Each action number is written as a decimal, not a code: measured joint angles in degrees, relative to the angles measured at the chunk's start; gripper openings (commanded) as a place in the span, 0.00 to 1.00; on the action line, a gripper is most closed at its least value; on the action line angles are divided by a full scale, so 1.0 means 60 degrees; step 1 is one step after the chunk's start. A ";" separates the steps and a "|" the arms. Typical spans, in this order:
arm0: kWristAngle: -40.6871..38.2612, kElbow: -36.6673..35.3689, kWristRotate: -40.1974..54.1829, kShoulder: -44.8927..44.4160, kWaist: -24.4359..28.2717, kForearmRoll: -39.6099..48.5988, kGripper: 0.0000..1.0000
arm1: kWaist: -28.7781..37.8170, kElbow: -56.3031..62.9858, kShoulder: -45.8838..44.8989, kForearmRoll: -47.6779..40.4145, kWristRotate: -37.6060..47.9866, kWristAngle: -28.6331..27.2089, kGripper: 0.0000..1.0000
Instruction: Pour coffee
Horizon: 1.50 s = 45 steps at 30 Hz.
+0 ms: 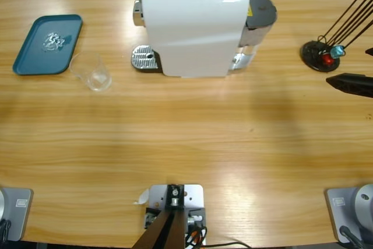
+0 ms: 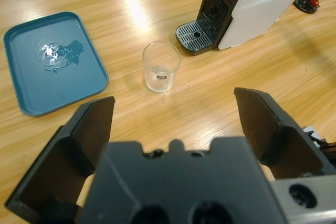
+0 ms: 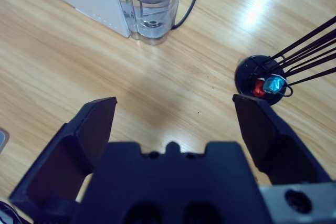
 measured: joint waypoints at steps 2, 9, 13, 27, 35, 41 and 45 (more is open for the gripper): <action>0.0000 0.0001 0.0000 0.0000 0.0000 0.0000 1.00 | 0.0000 0.0000 0.0052 0.0000 0.0000 0.0000 1.00; -0.0036 0.0001 -0.0001 0.0004 0.0000 0.0000 1.00 | 0.0000 -0.0009 0.0330 0.0002 0.0000 0.0000 1.00; -0.0696 -0.0020 -0.0146 -0.0188 0.0000 -0.0038 1.00 | 0.0000 -0.0009 0.0370 0.0002 0.0000 0.0000 1.00; -0.2102 -0.4954 -0.6494 0.5591 -0.0184 -0.0209 0.98 | -0.0014 -0.0014 0.0010 0.0001 0.0000 0.0000 1.00; -0.2762 -0.6345 -0.6930 0.8212 -0.0618 -0.0874 0.94 | -0.0014 -0.0014 -0.0040 0.0000 0.0000 0.0000 1.00; -0.3058 -0.6765 -0.6931 0.9072 -0.0674 -0.0926 0.89 | -0.0014 -0.0014 -0.0040 0.0000 0.0000 0.0000 1.00; -0.3394 -0.6803 -0.6930 0.9575 -0.0815 -0.0926 0.89 | -0.0014 -0.0014 -0.0040 0.0000 0.0000 0.0000 1.00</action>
